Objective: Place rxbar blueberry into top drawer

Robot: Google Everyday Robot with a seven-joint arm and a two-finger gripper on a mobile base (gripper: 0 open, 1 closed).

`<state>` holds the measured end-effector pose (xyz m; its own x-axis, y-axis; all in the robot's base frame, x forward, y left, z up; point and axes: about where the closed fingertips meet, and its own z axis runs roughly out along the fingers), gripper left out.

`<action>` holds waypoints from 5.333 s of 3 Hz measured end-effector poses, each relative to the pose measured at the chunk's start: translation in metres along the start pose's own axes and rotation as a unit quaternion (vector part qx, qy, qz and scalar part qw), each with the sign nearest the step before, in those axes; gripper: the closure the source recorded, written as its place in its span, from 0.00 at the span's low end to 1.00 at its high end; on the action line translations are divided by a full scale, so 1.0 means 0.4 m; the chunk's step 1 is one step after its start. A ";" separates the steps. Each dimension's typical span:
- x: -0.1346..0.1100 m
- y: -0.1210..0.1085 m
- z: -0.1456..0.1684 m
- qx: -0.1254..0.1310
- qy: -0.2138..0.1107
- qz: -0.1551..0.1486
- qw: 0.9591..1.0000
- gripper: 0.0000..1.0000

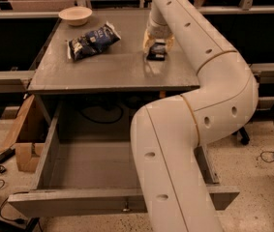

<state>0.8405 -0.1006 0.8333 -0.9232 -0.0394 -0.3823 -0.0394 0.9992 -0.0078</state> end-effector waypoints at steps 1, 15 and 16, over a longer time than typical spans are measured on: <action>-0.005 0.000 -0.019 0.000 0.000 0.000 1.000 0.88; 0.685 -0.123 -0.323 -0.079 0.056 -0.150 0.984 1.00; 0.768 -0.104 -0.235 -0.112 0.070 -0.169 0.977 1.00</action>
Offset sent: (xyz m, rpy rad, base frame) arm -0.0010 0.0002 0.0077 0.0000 -0.0002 0.0001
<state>0.5226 -0.1550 0.8031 -0.8857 -0.3825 -0.2632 -0.4189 0.9028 0.0976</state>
